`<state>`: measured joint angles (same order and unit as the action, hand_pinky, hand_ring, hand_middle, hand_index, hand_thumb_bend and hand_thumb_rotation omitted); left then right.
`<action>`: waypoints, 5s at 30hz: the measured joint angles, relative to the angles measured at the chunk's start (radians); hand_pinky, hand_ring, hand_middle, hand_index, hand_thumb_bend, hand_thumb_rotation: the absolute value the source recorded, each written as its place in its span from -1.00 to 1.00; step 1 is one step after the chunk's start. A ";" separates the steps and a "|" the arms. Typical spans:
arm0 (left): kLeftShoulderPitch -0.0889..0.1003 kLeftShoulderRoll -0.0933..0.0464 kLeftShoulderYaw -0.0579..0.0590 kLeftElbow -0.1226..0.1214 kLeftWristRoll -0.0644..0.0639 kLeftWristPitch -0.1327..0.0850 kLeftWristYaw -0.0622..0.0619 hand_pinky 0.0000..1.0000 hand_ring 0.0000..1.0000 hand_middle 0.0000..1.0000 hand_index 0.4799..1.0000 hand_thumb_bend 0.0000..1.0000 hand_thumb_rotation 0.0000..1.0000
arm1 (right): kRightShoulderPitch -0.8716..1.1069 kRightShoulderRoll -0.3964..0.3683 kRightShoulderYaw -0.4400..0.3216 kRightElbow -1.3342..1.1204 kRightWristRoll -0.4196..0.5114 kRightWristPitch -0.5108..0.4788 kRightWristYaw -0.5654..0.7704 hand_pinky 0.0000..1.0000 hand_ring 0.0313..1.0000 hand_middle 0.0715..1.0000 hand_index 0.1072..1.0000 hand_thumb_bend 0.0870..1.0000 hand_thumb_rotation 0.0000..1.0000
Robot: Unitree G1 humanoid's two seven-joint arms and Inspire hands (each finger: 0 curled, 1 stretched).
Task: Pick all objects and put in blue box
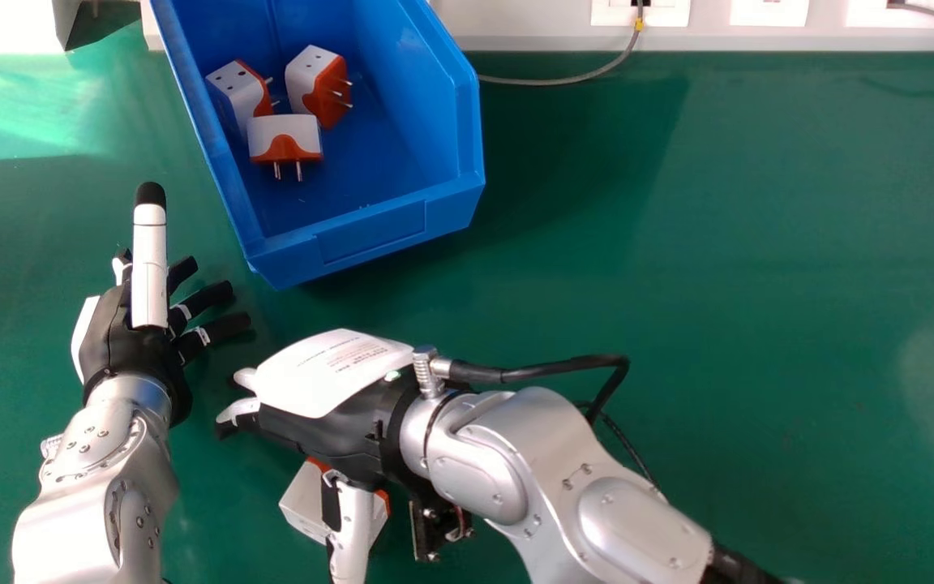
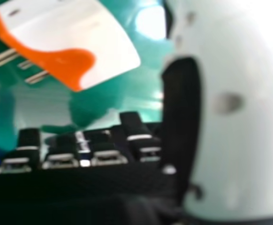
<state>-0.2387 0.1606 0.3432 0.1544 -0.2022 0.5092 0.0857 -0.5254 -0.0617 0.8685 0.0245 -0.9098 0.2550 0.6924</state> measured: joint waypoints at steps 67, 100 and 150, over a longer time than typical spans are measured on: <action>0.001 0.004 -0.010 -0.022 0.003 0.027 0.016 0.38 0.56 0.83 1.00 0.60 0.88 | -0.084 -0.142 0.031 0.082 -0.163 -0.557 -0.092 0.78 1.00 0.95 0.68 0.52 -0.82; -0.001 0.000 -0.006 -0.026 0.005 0.037 0.027 0.35 0.55 0.82 1.00 0.61 0.88 | -0.079 -0.134 0.040 0.152 -0.213 -0.588 -0.193 0.57 0.78 0.79 0.57 0.59 -0.82; -0.001 -0.001 -0.006 -0.027 0.005 0.038 0.025 0.35 0.55 0.82 1.00 0.61 0.89 | -0.084 -0.116 0.040 0.340 -0.191 -0.659 -0.520 -0.21 -0.10 0.01 -0.14 -0.03 -0.98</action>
<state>-0.2392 0.1598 0.3369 0.1270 -0.1967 0.5468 0.1104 -0.6096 -0.1775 0.9088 0.3643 -1.1005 -0.4039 0.1727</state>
